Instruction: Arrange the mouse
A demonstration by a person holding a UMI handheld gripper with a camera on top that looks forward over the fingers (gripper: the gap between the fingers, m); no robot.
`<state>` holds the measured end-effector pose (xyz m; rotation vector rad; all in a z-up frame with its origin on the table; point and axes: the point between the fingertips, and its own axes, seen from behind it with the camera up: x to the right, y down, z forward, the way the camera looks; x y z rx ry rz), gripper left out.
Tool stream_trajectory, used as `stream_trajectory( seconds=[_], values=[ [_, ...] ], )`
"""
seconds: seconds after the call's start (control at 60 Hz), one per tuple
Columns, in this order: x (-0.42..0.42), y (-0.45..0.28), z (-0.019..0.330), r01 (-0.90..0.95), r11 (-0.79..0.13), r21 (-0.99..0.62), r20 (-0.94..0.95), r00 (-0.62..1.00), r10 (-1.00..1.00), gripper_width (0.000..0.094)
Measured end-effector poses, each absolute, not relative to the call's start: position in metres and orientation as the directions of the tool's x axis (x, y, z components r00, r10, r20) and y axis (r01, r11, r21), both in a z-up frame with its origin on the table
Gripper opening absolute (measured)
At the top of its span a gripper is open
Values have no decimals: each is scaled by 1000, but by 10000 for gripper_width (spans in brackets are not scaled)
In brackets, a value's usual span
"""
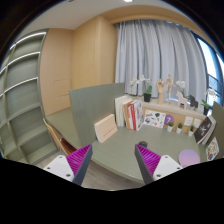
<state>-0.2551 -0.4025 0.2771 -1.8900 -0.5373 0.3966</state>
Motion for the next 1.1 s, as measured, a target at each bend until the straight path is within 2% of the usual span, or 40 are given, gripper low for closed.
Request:
stream_trajectory(
  seconds=[0.183, 0.2, 0.267, 0.483, 0.717, 0.9, 1.1],
  values=[
    [-218, -380, 212, 167, -409, -897, -36, 895, 445, 863],
    [-216, -384, 217, 167, -420, -892, -36, 900, 434, 861],
    [-201, -362, 179, 169, -450, -877, -26, 918, 395, 859],
    [-175, -295, 96, 190, -564, -804, 25, 958, 287, 849],
    [-189, -207, 23, 146, -668, -730, 22, 981, 190, 849],
    [-203, -147, -17, 162, -717, -678, 59, 984, 166, 853],
    [-216, -79, -16, 90, -712, -696, 34, 995, 92, 824]
  ],
)
